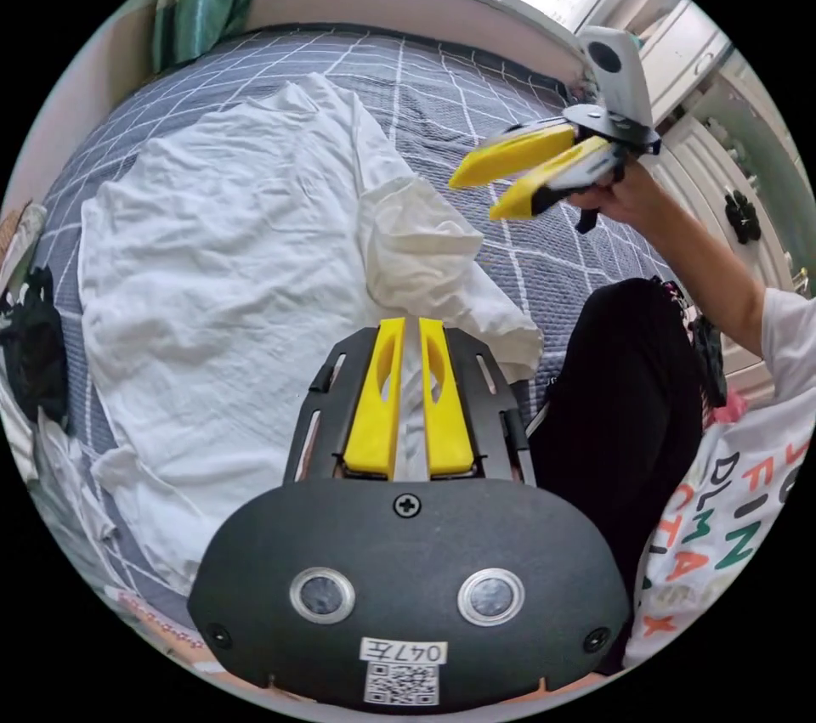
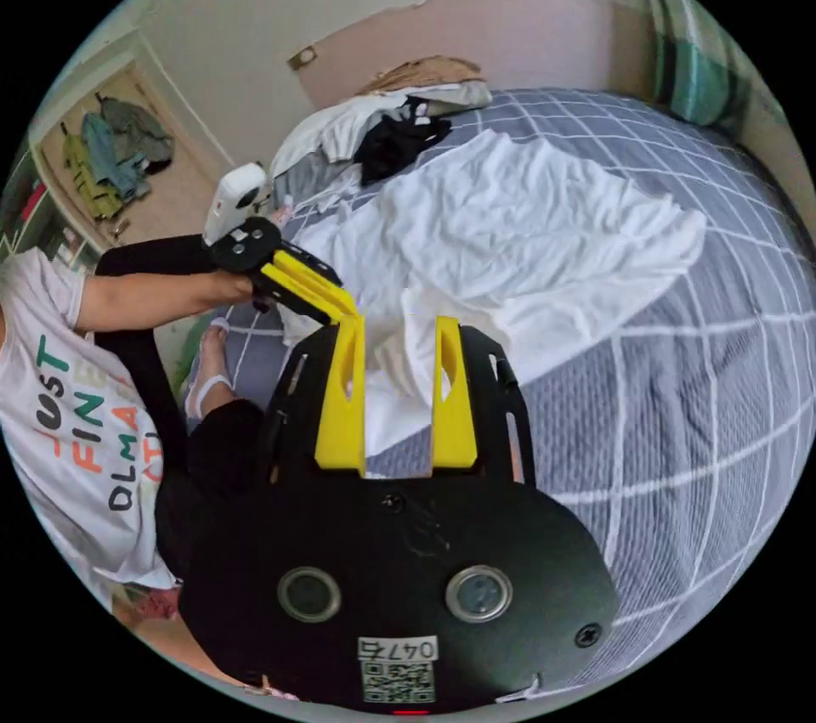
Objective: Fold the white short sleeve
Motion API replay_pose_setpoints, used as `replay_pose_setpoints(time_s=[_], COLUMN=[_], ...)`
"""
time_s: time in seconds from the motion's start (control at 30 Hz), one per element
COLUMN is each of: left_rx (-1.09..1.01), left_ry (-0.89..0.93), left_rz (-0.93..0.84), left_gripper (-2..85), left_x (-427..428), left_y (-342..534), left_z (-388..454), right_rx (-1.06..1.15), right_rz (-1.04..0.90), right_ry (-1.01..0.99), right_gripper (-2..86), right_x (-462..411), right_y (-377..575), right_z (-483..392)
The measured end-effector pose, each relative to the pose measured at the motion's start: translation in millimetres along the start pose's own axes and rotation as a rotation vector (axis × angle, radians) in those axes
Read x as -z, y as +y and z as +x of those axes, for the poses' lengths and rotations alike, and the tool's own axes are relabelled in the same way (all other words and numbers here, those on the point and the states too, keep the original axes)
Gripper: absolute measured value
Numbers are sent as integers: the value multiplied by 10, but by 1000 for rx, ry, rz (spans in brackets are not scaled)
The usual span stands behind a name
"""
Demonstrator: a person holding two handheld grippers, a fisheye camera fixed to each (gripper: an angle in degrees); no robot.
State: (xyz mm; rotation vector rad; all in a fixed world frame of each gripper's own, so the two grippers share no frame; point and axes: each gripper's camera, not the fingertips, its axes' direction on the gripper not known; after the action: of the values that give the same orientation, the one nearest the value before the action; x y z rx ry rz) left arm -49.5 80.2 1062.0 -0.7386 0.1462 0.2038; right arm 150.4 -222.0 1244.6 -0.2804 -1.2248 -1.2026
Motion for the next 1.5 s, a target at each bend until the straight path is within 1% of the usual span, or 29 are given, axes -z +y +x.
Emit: replay_pose_setpoints(time_s=[0.07, 0.13, 0.2, 0.27, 0.33, 0.4, 0.47, 0.53, 0.57, 0.6, 0.67, 0.7, 0.77, 0.8, 0.87, 0.97, 1.03, 1.1, 1.13, 1.17, 1.2, 1.23, 1.27, 1.3, 1.37, 1.43, 1.5], left_rx=[10, 38, 78, 94, 98, 107, 114, 110, 105, 97, 89, 80, 42, 1, -55, -135, -183, -223, -233, -250, -267, -273, -277, -269, -226, -172, -133], left_ry=[5, 11, 46, 61, 39, -13, -26, -26, -34, -44, -51, -43, -15, 4, 10, -4, -1, 31, 43, 59, 58, 51, 29, 11, 0, 24, 55], left_rz=[15, 22, 39, 44, 47, 58, 62, 50, 40, 43, 43, 36, 52, 71, 83, 39, -10, -83, -94, -103, -105, -104, -99, -91, -69, -57, -36], left_gripper=[9, 7, 5, 4, 3, 1, 1, 2, 4, 6, 9, 10, 12, 12, 13, 13, 14, 16, 16, 17, 17, 17, 17, 16, 15, 13, 12], left_x=[-71, -159, -281, -344, -368, -364, -384, -453, -512, -564, -636, -674, -684, -679, -696, -849, -992, -1163, -1188, -1215, -1222, -1220, -1208, -1187, -1158, -1153, -1156], left_y=[99, 163, 220, 247, 268, 281, 265, 223, 192, 169, 144, 129, 106, 84, 33, -88, -138, -169, -171, -169, -159, -152, -132, -108, -70, -38, 11], left_z=[-29, -69, -110, -117, -112, -124, -137, -121, -89, -44, 27, 76, 181, 273, 417, 642, 761, 895, 928, 995, 1056, 1080, 1105, 1095, 1025, 928, 858], right_rx=[-143, -221, -227, -184, -202, -172, -55, 18, 44, 52, 77, 79, 60, 46, -12, -79, -137, -200, -252, -313, -352, -444, -520, -547, -580, -646, -729], right_rz=[46, 14, -23, -67, -97, -111, -52, -19, -46, -78, -206, -211, -106, -85, -23, -72, -127, -187, -246, -294, -305, -304, -255, -212, 12, 66, 62], right_ry=[173, 215, 179, 162, 109, 115, 224, 257, 257, 244, 117, 107, 205, 223, 346, 494, 492, 438, 431, 465, 491, 517, 494, 472, 370, 311, 303], right_gripper=[86, 95, 111, 146, 159, 142, 94, 76, 71, 68, 19, 13, -1, -2, -3, -2, 1, 4, 5, 8, 9, 18, 28, 34, 63, 95, 119], right_x=[250, 246, 128, -38, -119, -144, -85, -89, -160, -215, -398, -384, -1, 138, 713, 1124, 1142, 1021, 909, 830, 815, 832, 902, 952, 1125, 1116, 1027], right_y=[381, 577, 640, 622, 628, 661, 706, 690, 651, 627, 597, 615, 782, 842, 1193, 1749, 2078, 2376, 2564, 2751, 2844, 3020, 3150, 3189, 3205, 3177, 3212], right_z=[232, 366, 381, 283, 269, 166, -118, -251, -267, -253, -168, -160, -203, -214, -305, -411, -385, -319, -261, -202, -170, -95, -39, -23, -4, 88, 168])
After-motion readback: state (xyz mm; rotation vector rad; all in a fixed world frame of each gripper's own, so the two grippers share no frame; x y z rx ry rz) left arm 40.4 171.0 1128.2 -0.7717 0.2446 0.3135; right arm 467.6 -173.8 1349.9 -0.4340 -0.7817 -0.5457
